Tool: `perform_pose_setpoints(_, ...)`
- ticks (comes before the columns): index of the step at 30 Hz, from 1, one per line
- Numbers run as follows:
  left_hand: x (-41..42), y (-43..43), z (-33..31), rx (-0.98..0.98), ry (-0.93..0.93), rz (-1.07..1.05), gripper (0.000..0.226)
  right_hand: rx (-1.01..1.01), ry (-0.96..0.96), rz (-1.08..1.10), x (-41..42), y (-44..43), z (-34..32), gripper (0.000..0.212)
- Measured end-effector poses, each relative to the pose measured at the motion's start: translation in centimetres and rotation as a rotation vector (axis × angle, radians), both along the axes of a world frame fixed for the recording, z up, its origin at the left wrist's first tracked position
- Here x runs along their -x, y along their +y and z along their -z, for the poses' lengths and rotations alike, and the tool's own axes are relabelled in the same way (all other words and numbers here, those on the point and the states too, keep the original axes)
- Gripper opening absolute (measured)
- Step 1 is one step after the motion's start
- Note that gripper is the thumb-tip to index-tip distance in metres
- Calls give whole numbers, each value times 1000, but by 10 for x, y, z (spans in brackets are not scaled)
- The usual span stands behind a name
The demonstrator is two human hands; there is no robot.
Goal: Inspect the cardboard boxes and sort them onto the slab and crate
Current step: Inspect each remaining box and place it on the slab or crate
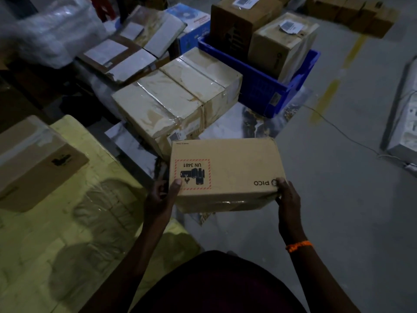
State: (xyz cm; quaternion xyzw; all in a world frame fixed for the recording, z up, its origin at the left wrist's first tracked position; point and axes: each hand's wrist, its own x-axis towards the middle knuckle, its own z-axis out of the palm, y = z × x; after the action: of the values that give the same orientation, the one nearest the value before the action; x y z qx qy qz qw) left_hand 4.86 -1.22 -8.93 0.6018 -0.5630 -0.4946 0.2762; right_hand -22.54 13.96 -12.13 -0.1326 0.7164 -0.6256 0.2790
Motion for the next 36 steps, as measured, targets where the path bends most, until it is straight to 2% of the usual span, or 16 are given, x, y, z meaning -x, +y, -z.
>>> perform_pose_setpoints(3, 8, -8, -5, 299, -121, 89, 41, 37, -15, -4, -3, 1, -5, 40)
perform_pose_setpoints(7, 25, -27, -4, 786, -392, 362, 47, 63, -154, 27, 0, 8, -3, 49)
perform_pose_setpoints(10, 53, -25, -14, 931, -407, 641, 46, -41, -218, 20, 8, 13, 17, 37)
perform_pose_setpoints(12, 72, -16, -18, 903, -431, 864, 50, -186, -330, 16, 14, 14, 36, 37)
perform_pose_setpoints(15, 91, -6, -16, 865, -521, 1008, 59, -310, -618, -33, 15, 12, 56, 62)
perform_pose_setpoints(17, 96, -5, -16, 852, -541, 1017, 62, -256, -742, -44, 13, 8, 63, 71)
perform_pose_setpoints(21, 92, -13, -22, 819, -519, 990, 62, -104, -856, 110, 16, 6, 70, 88)
perform_pose_setpoints(26, 76, -35, -35, 750, -367, 897, 60, 46, -896, 171, 28, 15, 58, 89)
perform_pose_setpoints(31, 63, -48, -50, 783, -157, 794, 52, 156, -869, 105, 44, 7, 29, 92)
perform_pose_setpoints(36, 61, -56, -67, 661, -92, 650, 63, 212, -772, 13, 41, -13, -19, 70)
